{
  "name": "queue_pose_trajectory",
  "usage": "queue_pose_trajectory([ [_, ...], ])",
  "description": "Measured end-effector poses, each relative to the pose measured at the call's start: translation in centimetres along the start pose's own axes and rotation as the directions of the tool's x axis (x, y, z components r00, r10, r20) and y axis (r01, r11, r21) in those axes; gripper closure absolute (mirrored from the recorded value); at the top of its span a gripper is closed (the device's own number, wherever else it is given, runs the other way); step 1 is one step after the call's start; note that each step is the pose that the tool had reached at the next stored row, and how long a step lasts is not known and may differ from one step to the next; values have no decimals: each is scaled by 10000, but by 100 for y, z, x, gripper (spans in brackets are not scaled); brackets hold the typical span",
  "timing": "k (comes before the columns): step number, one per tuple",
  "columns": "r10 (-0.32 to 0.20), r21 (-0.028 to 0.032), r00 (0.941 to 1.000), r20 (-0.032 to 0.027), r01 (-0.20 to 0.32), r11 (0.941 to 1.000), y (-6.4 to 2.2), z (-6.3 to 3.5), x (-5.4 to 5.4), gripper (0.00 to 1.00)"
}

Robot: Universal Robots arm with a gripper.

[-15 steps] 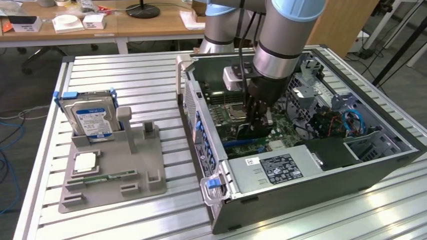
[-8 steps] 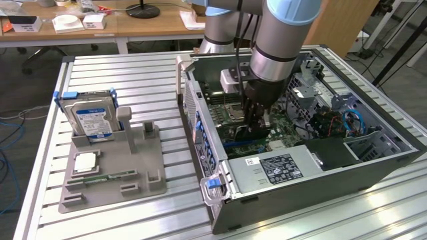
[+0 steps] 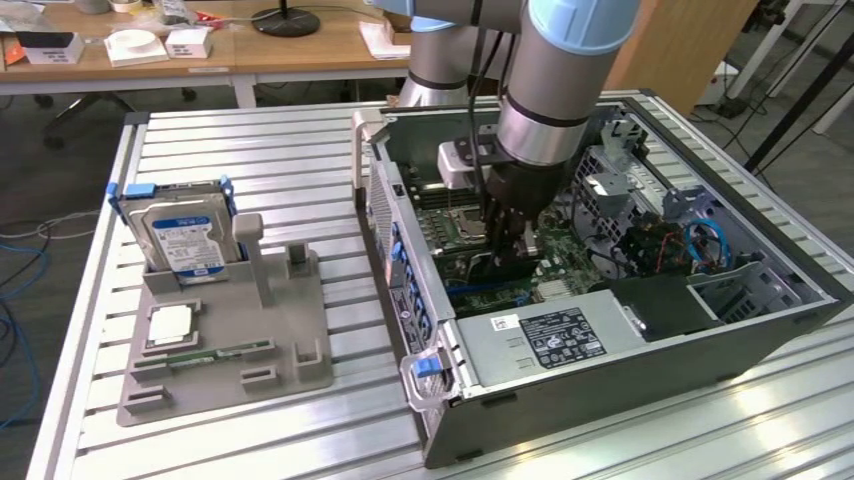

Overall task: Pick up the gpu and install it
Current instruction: 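Insert the gpu into the slot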

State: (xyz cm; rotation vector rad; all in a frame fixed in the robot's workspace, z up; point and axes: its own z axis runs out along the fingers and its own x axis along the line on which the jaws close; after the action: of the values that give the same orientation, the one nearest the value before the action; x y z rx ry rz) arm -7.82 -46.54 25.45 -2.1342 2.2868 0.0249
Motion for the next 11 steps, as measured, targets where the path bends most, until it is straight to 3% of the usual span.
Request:
queue_pose_trajectory([
  [11, 0, 0, 10000, -1, 0, 10000, 3, 34, -18, 74],
])
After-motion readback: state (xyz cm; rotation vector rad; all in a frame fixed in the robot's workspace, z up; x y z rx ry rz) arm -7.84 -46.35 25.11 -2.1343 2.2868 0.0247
